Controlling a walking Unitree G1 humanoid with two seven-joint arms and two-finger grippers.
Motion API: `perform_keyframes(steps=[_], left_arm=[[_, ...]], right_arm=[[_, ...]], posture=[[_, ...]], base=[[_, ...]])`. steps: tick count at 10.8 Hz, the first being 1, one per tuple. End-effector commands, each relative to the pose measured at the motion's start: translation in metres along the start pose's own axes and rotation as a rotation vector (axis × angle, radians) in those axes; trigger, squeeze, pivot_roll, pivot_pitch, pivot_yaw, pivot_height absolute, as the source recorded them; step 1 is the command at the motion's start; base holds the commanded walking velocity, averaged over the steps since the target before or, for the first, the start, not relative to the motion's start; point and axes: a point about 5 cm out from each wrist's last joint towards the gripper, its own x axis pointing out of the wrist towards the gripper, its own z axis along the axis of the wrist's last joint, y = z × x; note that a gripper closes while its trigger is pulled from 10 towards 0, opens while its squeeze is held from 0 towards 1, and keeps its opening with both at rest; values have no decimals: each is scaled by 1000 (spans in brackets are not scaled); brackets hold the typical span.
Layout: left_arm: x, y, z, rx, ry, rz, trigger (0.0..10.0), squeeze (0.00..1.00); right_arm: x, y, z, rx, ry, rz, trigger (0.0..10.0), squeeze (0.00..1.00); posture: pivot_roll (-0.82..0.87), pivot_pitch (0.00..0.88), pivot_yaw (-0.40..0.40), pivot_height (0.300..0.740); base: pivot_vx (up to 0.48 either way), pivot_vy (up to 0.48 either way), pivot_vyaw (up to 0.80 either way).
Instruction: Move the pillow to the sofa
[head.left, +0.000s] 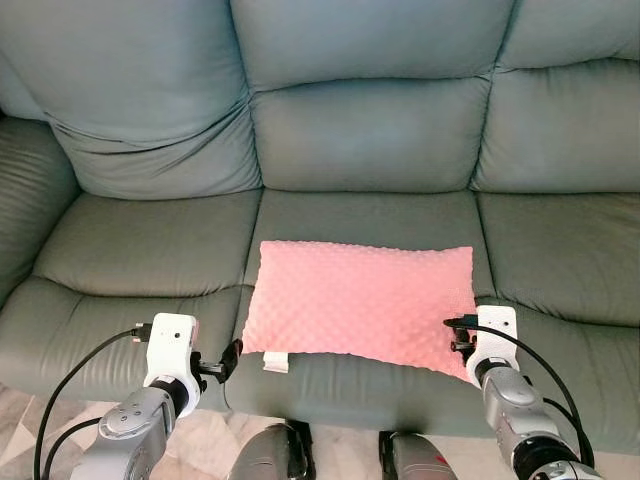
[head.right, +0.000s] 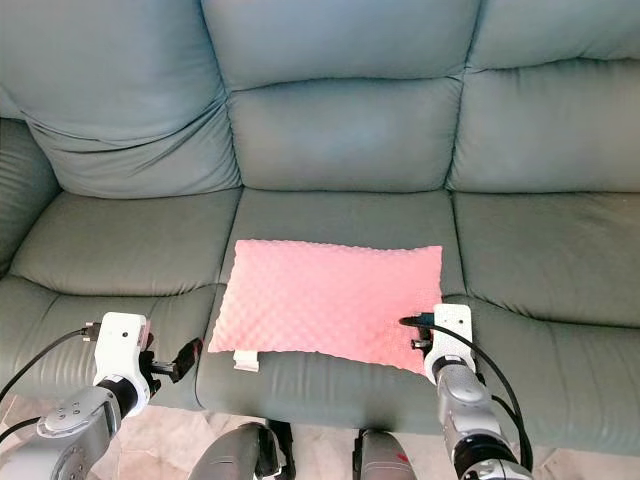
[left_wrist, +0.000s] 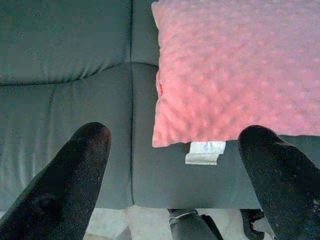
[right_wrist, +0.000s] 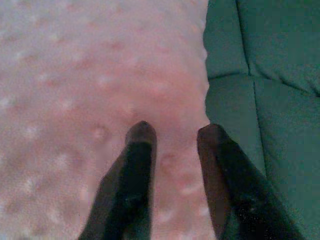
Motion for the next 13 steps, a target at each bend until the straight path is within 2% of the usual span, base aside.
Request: perform_keyframes(steps=[1, 2, 4, 8, 10, 12, 13], left_arm=[[-3, 4, -7, -1, 34, 23, 10000, 0], [-3, 5, -7, 0, 33, 24, 10000, 0], [-1, 3, -8, 1, 34, 22, 10000, 0], [-1, 4, -5, 2, 26, 27, 10000, 0], [-2, 5, -5, 8, 27, 31, 10000, 0], [0, 6, -4, 14, 24, 36, 10000, 0], [1, 6, -3, 14, 21, 38, 10000, 0]], right_arm=[[-5, 1, -15, 30, 44, -1, 0, 0], [-5, 4, -13, 76, 19, 14, 0, 0], [-6, 5, -17, 84, 26, 0, 0, 0], [-10, -4, -28, 106, 65, -50, 0, 0], [-13, -20, -29, 53, 66, -136, 0, 0], [-13, -35, -22, -17, 33, -193, 0, 0], [-13, -36, -20, -8, 17, -198, 10000, 1000]], posture=[[-12, 301, 154, 740], [-10, 302, 155, 740], [-5, 303, 158, 740], [6, 306, 162, 740], [7, 303, 166, 740], [4, 298, 164, 740], [-3, 288, 161, 740]], base=[[0, 0, 0], [0, 0, 0], [0, 0, 0], [0, 0, 0], [0, 0, 0], [0, 0, 0], [0, 0, 0]])
